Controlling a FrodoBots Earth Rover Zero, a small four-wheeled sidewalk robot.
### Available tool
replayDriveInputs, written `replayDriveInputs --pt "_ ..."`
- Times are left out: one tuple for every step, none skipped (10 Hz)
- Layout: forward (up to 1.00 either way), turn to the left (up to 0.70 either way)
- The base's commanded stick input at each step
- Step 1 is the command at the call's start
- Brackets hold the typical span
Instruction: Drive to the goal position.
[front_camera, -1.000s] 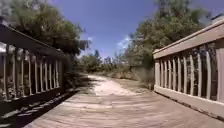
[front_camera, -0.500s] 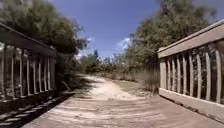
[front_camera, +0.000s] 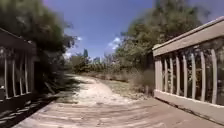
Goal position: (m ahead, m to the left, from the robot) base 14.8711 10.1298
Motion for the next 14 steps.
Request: replayDriveInputs --pt "0.7 0.0" --pt "0.7 0.0" --pt "0.7 0.0" --pt "0.7 0.0" --pt "0.7 0.0" --pt "0.7 0.0" --pt "0.7 0.0" --pt "0.7 0.0" --pt "0.7 0.0" --pt "0.7 0.0" --pt "0.7 0.0" --pt "0.7 0.0" --pt "0.7 0.0" --pt "0.7 0.0"
